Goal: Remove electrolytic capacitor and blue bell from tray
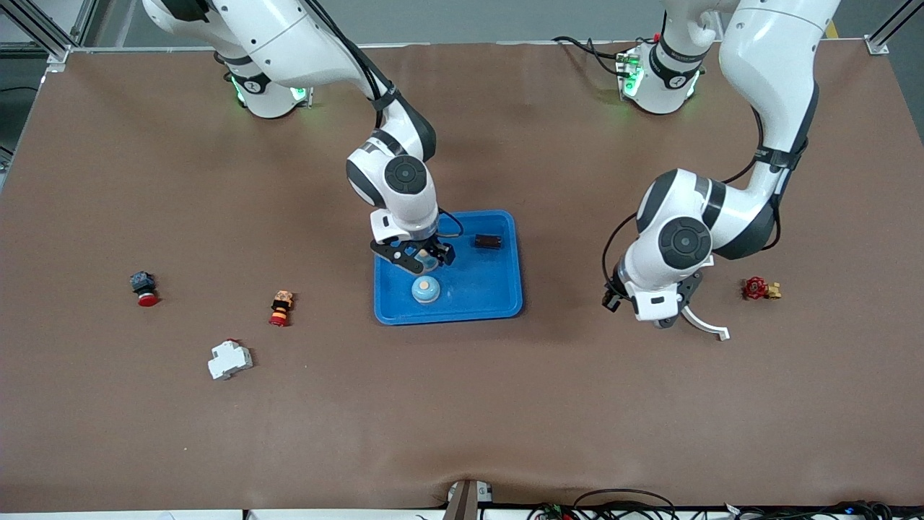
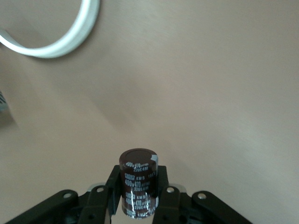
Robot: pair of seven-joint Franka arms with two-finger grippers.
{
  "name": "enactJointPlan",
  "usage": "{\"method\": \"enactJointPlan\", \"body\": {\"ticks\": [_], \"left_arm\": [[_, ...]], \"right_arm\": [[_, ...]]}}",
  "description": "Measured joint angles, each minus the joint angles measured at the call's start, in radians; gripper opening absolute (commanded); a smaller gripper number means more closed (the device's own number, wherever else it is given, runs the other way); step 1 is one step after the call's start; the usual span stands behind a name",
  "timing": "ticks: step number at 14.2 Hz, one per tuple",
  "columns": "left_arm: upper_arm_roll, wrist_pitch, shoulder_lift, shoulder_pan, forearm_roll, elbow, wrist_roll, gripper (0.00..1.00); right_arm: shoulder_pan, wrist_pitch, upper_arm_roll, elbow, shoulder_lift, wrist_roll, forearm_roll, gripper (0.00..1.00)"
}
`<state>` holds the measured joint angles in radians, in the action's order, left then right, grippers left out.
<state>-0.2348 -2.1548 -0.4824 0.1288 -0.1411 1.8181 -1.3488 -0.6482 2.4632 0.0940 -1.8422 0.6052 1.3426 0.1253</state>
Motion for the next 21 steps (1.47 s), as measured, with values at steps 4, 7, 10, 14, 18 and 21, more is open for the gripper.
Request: {"method": "enactJointPlan", "body": {"ticks": [4,7,10,14,18,21], "left_arm": [[0.000,-0.002,0.001,-0.013,-0.033,0.074,0.000,0.00],[0.000,-0.054,0.002,-0.033,-0.069,0.142,0.000,0.00],[0.000,-0.181,-0.001,-0.044,-0.072,0.233,0.000,0.00],[0.000,-0.211,-0.013,-0.044,-0.073,0.258,0.000,0.03],[0.001,-0.217,-0.013,-0.066,-0.077,0.249,0.000,0.19],[0.001,-0.220,-0.013,-0.095,-0.112,0.238,0.000,0.88]], "right_arm": [[0.000,0.012,-0.001,0.000,0.002,0.000,0.000,1.00],[0.000,0.027,-0.002,0.000,0.006,0.000,0.007,1.00],[0.000,0.028,-0.006,0.001,0.006,0.000,0.027,0.97],[0.000,0.028,-0.009,0.000,0.006,0.000,0.040,0.78],[0.000,0.028,-0.010,0.001,0.006,0.001,0.057,0.31],[0.000,0.028,-0.010,0.002,0.006,0.001,0.059,0.00]]}}
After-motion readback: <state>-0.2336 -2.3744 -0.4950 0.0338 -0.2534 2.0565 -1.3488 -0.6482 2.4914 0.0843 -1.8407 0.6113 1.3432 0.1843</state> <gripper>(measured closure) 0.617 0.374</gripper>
